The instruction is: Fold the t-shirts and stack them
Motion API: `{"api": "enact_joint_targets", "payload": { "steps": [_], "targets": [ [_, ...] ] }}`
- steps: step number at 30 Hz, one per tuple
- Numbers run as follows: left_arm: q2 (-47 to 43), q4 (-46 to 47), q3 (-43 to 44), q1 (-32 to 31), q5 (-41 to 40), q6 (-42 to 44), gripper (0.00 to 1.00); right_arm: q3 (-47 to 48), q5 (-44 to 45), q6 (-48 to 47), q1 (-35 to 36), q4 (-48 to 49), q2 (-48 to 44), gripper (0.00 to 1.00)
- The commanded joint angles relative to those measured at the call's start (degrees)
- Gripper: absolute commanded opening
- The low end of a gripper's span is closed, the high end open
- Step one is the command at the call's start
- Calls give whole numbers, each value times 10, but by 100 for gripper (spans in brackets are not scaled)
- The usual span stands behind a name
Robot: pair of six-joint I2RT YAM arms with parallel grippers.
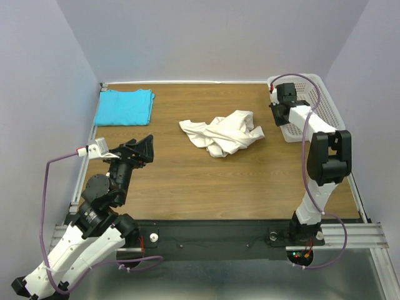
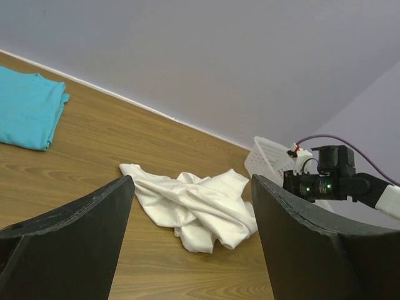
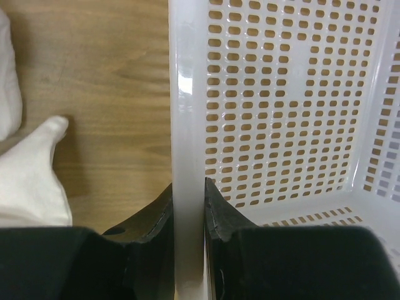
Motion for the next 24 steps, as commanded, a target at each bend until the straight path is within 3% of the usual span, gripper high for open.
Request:
{"api": "enact_joint_targets", "payload": {
  "steps": [1, 17, 24],
  "targets": [
    [3, 22, 2, 2, -7, 2, 87, 47, 36, 2, 0, 48, 17, 11],
    [6, 21, -2, 2, -6, 2, 87, 70, 53, 3, -37, 59, 49, 10],
    [6, 21, -5, 2, -3, -1, 87, 85, 60, -6, -43, 66, 66, 17]
  ]
}}
